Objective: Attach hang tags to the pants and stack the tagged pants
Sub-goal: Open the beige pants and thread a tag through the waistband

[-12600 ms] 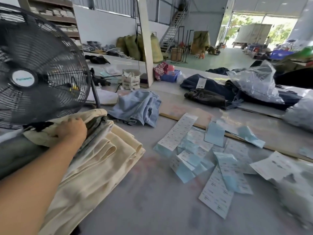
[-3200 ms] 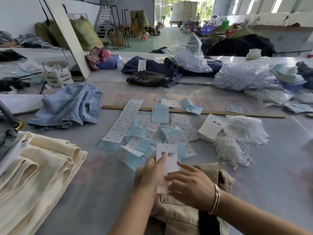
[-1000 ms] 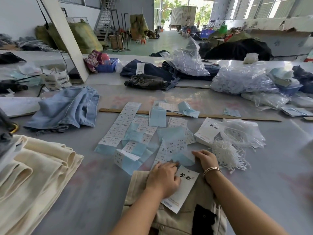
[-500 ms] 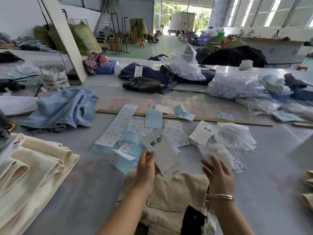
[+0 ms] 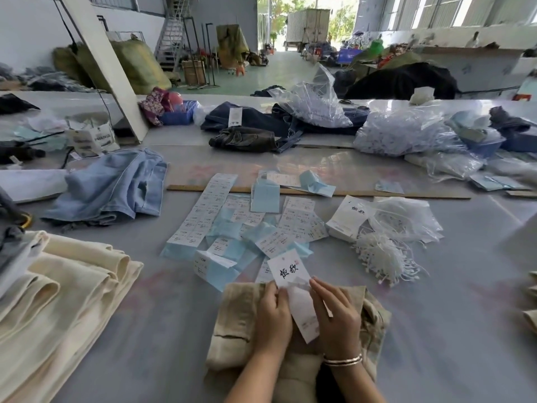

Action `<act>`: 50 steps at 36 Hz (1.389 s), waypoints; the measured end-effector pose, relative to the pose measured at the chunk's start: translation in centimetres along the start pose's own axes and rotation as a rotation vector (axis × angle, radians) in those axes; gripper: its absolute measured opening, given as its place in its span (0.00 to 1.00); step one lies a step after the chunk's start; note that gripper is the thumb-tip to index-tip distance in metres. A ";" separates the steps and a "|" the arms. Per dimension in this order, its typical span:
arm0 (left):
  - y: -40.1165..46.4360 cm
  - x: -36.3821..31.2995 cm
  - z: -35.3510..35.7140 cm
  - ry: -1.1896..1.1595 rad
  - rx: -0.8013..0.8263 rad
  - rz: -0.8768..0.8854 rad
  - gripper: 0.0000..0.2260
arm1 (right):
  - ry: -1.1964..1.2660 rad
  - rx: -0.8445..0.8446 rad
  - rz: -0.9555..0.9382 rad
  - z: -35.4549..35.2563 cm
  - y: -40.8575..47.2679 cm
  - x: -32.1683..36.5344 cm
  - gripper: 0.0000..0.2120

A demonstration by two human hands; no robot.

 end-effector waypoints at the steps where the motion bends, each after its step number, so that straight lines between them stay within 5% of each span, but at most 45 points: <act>1: 0.0 0.1 0.0 0.000 -0.007 -0.004 0.07 | 0.006 -0.007 -0.001 -0.1 0.0 0.1 0.24; 8: 0.0 0.6 0.3 -0.070 -0.008 -0.065 0.08 | -0.028 -0.040 -0.075 -0.1 -0.1 0.2 0.20; 19: 0.2 1.4 0.2 -0.317 -0.035 -0.208 0.11 | -0.096 0.130 -0.090 1.7 -0.6 -0.3 0.04; 29: 0.8 2.4 1.2 -0.575 0.122 -0.580 0.06 | -0.200 0.268 -0.055 2.3 -0.8 -0.1 0.04; 36: 1.4 3.4 1.6 -0.563 0.178 -0.706 0.07 | -0.317 0.439 -0.069 2.6 -1.6 1.1 0.16; 42: 2.0 3.8 1.7 -0.423 0.082 -0.562 0.05 | -0.248 0.536 -0.169 -1.6 -1.6 0.4 0.16; 44: 2.4 3.2 1.3 -0.223 0.030 -0.401 0.04 | -0.266 0.416 -0.070 -4.6 0.1 -1.8 0.21; 47: 1.9 1.1 1.0 0.070 -0.043 -0.167 0.07 | -0.402 0.260 0.111 -8.9 3.7 -6.4 0.07; 50: 1.0 -0.4 1.6 0.197 -0.057 -0.039 0.13 | -0.626 0.404 0.278 -10.4 6.1 -10.6 0.08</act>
Point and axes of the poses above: each hand's wrist, its own y-axis towards the middle knuckle, its own z-axis out of the palm, x = y × z, the point moved 7 cm from there along y, towards the middle knuckle, and after that the axes turned 8 degrees about y, right-handed, at the moved point
